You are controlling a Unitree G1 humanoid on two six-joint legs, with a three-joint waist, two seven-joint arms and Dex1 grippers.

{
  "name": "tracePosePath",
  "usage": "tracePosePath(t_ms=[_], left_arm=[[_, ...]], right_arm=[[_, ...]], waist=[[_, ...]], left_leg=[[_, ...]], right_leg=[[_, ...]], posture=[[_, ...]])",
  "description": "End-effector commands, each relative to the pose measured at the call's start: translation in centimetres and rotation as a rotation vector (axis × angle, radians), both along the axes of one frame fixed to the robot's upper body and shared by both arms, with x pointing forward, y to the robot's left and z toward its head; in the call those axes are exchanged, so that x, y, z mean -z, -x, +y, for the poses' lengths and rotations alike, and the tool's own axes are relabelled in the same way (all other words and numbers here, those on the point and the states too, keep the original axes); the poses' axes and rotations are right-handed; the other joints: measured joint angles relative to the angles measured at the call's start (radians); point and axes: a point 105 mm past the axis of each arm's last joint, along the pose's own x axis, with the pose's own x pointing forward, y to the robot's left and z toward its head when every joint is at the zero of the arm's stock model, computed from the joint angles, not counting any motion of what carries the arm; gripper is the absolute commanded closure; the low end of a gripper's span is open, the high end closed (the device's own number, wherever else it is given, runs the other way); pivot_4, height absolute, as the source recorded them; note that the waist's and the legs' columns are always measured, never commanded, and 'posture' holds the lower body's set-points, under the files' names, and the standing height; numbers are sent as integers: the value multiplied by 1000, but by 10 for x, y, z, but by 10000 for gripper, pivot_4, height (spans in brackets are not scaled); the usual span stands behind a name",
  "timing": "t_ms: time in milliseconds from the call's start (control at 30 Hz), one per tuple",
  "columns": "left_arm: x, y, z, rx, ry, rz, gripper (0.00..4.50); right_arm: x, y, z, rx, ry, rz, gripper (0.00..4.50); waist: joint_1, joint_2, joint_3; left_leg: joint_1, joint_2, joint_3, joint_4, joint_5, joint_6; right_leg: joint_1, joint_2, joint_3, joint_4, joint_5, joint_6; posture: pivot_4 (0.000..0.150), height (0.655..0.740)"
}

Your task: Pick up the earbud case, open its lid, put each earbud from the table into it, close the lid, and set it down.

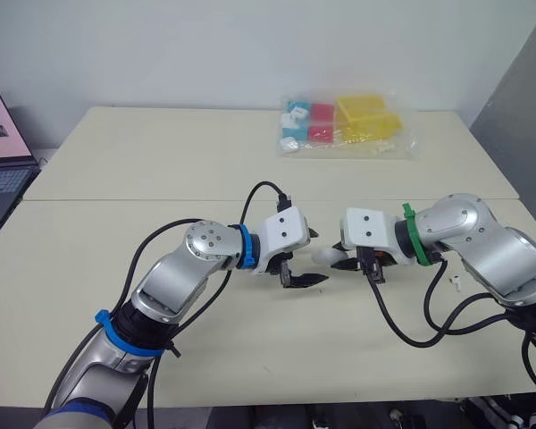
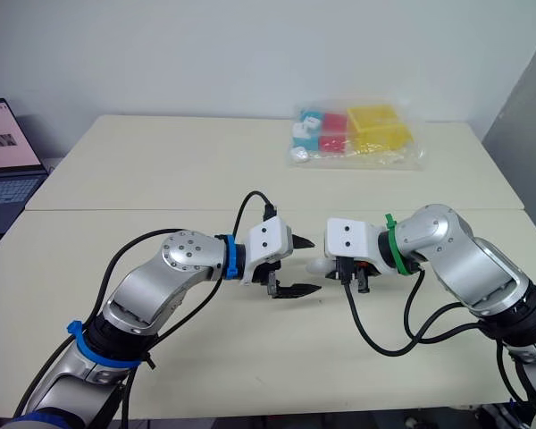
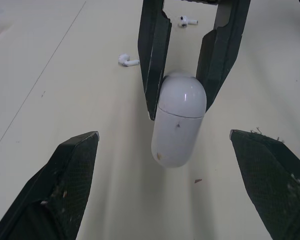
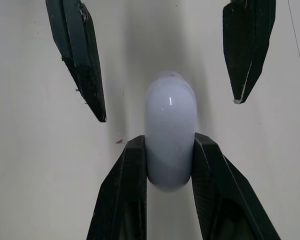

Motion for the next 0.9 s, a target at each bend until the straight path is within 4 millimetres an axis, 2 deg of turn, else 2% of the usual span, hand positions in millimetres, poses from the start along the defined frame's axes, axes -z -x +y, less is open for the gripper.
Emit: tracePosePath(t_ms=[33,67,167,467,800,900], left_arm=[[-7,2,-3,19,17,-23,1393],[-7,2,-4,22,17,-25,1393],[-8,3,-5,30,26,-19,7172],[-8,4,-5,39,31,-13,36396],[-3,7,-6,37,25,-14,37151],[-2,7,-6,36,24,-18,37160]], right_arm=[[-15,1,3,-18,-13,-59,36953],[-16,1,3,-20,-13,-59,36953],[-16,1,3,-22,-14,-59,36953],[-14,1,3,-25,-5,-59,36953],[-12,5,4,-34,-13,-31,36953],[-10,6,-3,-36,16,-31,26695]], waist=[[0,0,0],[0,0,0],[0,0,0],[-1,0,0],[-1,0,0],[-1,0,0]], left_leg=[[0,0,0,1,0,0],[0,0,0,1,0,0],[-1,0,0,6,0,0],[3,0,-1,11,0,0],[2,0,0,11,0,0],[2,0,0,11,0,0]], right_leg=[[0,0,0,0,0,0],[0,0,0,1,0,0],[0,0,0,4,0,0],[0,0,0,14,0,0],[0,0,1,13,0,0],[0,0,1,13,0,0]], posture=[[1500,7400],[1500,7400],[1500,7400],[1500,7400],[1500,7400],[1500,7400]])
